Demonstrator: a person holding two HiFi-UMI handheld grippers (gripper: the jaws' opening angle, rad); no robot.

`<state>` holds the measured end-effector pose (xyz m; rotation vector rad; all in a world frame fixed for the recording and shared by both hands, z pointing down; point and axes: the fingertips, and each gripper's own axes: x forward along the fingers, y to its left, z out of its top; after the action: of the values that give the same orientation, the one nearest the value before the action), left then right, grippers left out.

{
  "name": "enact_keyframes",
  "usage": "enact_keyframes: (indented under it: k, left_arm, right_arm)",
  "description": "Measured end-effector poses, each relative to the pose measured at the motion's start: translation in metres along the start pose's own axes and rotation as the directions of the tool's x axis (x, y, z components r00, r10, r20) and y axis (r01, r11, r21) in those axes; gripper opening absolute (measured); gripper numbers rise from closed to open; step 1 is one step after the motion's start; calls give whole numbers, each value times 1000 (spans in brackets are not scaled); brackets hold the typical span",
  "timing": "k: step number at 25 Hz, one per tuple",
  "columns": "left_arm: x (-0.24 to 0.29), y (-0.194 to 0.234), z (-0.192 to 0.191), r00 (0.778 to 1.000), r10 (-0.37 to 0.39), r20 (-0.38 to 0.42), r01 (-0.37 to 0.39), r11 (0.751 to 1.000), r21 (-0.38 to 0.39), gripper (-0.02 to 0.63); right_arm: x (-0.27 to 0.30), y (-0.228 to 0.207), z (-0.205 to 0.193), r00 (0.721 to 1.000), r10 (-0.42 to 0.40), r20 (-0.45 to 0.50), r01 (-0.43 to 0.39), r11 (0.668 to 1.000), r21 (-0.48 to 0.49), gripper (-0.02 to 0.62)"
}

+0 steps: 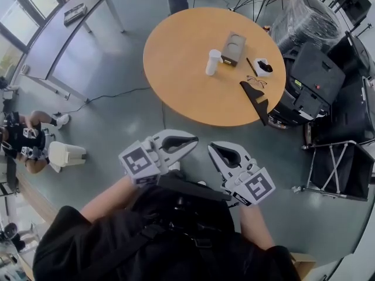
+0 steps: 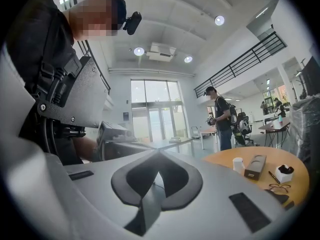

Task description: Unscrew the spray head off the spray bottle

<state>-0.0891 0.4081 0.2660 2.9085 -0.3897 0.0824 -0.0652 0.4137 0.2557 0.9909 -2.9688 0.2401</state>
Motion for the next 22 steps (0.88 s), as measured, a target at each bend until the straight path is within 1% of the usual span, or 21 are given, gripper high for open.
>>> enact_keyframes:
  k: [6, 10, 12, 14, 17, 22]
  left_arm:
    - [-18, 52, 8, 999, -27, 25, 27, 1000, -2, 3]
    - [-31, 84, 13, 999, -35, 23, 35, 999, 4, 3]
    - [-34, 98, 14, 999, -43, 21, 43, 999, 2, 3]
    - [-37, 111, 14, 999, -50, 19, 50, 999, -1, 3]
    - [-37, 129, 14, 998, -58, 18, 58, 998, -8, 3]
    - [-38, 145, 15, 997, -76, 11, 76, 997, -4, 3]
  right_arm:
    - [56, -21, 2, 1000, -19, -17, 19, 1000, -3, -6]
    - [89, -27, 0, 998, -18, -56, 18, 1000, 10, -8]
    - [104, -33, 1, 998, -26, -53, 26, 1000, 7, -6]
    - [117, -40, 3, 999, -38, -39, 38, 999, 0, -6]
    - [131, -50, 1, 998, -49, -44, 49, 999, 1, -8]
    - [145, -60, -2, 997, -64, -45, 65, 998, 12, -8]
